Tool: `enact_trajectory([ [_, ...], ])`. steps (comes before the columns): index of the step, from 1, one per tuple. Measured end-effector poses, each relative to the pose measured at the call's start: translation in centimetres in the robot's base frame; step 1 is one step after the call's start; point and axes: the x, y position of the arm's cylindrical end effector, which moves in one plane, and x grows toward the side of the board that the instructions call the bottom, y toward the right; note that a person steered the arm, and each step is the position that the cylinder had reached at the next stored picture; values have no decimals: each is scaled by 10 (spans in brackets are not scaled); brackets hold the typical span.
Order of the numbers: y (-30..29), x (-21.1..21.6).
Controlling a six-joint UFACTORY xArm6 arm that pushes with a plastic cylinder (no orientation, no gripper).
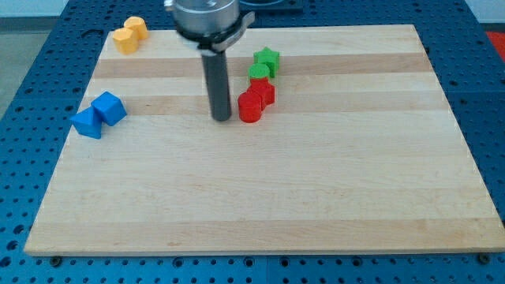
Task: Move the blue triangle and blue cube towards slightly right
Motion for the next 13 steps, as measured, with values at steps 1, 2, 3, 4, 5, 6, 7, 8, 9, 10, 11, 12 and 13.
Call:
enact_trajectory([
  [1, -55, 83],
  [2, -134, 113],
  [3, -220, 110],
  [4, -222, 108],
  [5, -224, 102],
  [6, -223, 80],
  [7, -223, 50],
  [8, -224, 12],
  [9, -224, -17],
  [10, -215, -20],
  [11, -199, -20],
  [12, -187, -20],
  [13, -185, -20],
])
